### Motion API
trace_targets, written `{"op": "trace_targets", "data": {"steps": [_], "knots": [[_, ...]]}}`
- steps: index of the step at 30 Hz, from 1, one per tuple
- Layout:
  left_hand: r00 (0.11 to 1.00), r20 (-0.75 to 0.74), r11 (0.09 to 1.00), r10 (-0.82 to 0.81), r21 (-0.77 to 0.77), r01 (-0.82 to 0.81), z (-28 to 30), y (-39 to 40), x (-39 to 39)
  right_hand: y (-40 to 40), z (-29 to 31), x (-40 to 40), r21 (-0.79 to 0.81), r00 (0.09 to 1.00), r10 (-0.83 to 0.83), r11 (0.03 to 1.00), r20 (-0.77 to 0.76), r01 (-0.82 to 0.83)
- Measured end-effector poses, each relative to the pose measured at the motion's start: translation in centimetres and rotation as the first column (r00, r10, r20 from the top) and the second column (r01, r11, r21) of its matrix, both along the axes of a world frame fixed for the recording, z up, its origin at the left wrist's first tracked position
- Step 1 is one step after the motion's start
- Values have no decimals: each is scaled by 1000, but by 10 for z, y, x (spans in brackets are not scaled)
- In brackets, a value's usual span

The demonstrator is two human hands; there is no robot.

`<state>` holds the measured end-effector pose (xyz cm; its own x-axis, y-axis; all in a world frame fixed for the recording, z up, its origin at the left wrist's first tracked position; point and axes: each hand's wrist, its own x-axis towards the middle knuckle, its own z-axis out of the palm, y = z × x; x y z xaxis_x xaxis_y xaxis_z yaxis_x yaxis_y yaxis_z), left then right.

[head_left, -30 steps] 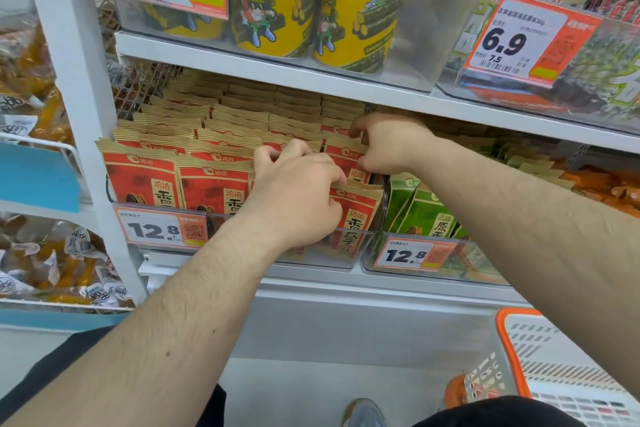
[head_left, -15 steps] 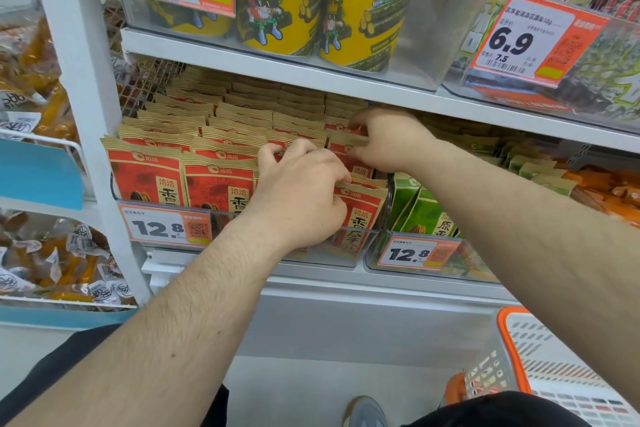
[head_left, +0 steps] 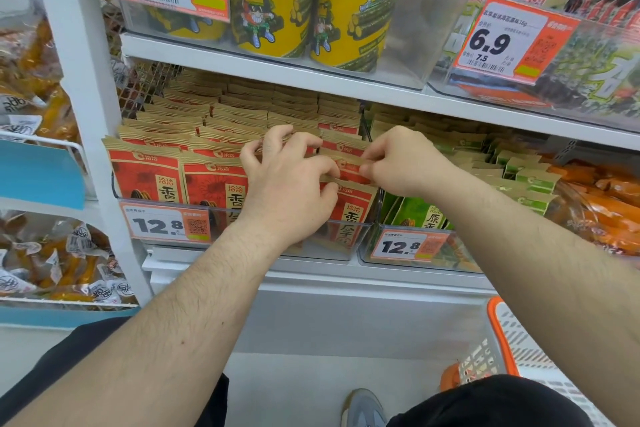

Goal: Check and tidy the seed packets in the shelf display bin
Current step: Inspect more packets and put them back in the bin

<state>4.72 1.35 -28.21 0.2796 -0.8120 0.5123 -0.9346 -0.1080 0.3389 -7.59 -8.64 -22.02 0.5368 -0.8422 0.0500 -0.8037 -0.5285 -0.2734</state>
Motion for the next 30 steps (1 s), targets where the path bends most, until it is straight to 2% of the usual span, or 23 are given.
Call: {"op": "trace_targets", "data": {"steps": [4,6,8,12,15,17,19,21,23,25,26,27,30], "knots": [[999,-28,995,-15,-94,12,-4,-1,1,19,3,-22,-218,965,102,975,243,-48],[995,-63,972,-75,-229,59,-2,-1,-1,31,6,-32,-360,920,205,930,333,-77],[977,-70,912,-202,-377,161,4,2,-6,43,11,-38,-515,857,329,852,396,-89],[915,-68,743,-398,-609,278,19,14,-16,64,27,-45,-690,748,494,721,443,-68],[884,-109,675,-455,-689,263,30,27,-24,81,42,-47,-761,696,585,643,418,-83],[813,-183,646,-553,-710,279,32,35,-31,91,49,-48,-770,671,613,631,417,-99],[695,-292,645,-656,-696,316,30,41,-33,95,53,-48,-722,657,596,683,462,-111],[583,-423,682,-694,-646,344,25,45,-31,94,50,-48,-582,640,506,805,578,-111],[401,-587,709,-703,-622,333,23,49,-29,90,41,-47,-369,620,347,924,704,-98],[192,-719,740,-668,-616,270,22,49,-28,89,28,-48,-167,603,201,979,772,-114],[132,-769,773,-625,-587,240,21,49,-28,90,22,-48,-83,594,145,988,791,-130],[116,-810,809,-576,-543,225,20,49,-28,92,14,-48,-13,580,98,989,809,-149],[187,-872,882,-453,-409,232,16,48,-30,96,-5,-47,158,506,-40,969,862,-192]]}}
